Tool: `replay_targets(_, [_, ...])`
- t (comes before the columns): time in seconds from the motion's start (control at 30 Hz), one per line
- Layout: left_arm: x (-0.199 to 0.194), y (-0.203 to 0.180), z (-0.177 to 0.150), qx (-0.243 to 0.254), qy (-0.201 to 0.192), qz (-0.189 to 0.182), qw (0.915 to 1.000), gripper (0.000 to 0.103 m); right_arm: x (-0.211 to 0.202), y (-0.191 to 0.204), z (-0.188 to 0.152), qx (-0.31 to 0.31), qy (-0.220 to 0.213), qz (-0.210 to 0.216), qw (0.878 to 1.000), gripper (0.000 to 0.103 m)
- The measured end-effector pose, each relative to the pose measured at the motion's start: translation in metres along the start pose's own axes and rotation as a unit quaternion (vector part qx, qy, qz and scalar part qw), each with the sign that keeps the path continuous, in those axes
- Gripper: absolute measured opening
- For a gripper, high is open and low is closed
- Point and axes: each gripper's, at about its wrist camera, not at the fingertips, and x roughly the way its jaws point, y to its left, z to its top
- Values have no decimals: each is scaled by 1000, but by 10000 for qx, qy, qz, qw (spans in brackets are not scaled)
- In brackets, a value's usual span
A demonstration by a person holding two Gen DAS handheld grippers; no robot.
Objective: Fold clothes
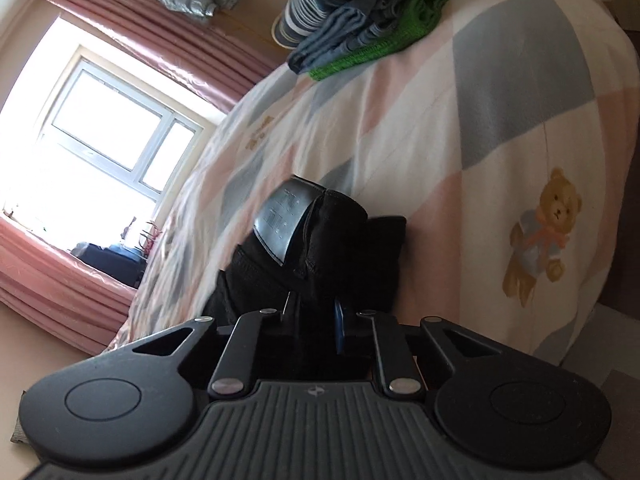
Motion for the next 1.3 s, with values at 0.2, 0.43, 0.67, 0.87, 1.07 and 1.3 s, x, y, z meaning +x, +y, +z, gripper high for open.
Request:
replay_targets(0.2, [30, 31, -58, -83, 1257, 885, 9881, 8, -4, -3, 3, -49, -145, 84, 9998, 14])
replay_targets(0.43, [13, 28, -40, -349, 853, 793, 9926, 7, -29, 5, 2, 164, -522, 599, 9967, 12])
replay_targets(0.67, [21, 33, -62, -231, 1136, 1095, 9872, 11, -22, -28, -11, 79, -317, -233, 9992, 6])
replay_targets(0.87, [11, 23, -48, 79, 1172, 1240, 9853, 19, -22, -16, -16, -504, -376, -487, 9968, 10])
replay_targets(1.07, [-32, 35, -32, 5, 815, 1760, 9810, 23, -53, 9, -15, -1066, -593, -1184, 9854, 45])
replay_targets(1.3, [-36, 18, -23, -23, 641, 1176, 9910, 23, -50, 50, -35, -2135, -557, -596, 9735, 45])
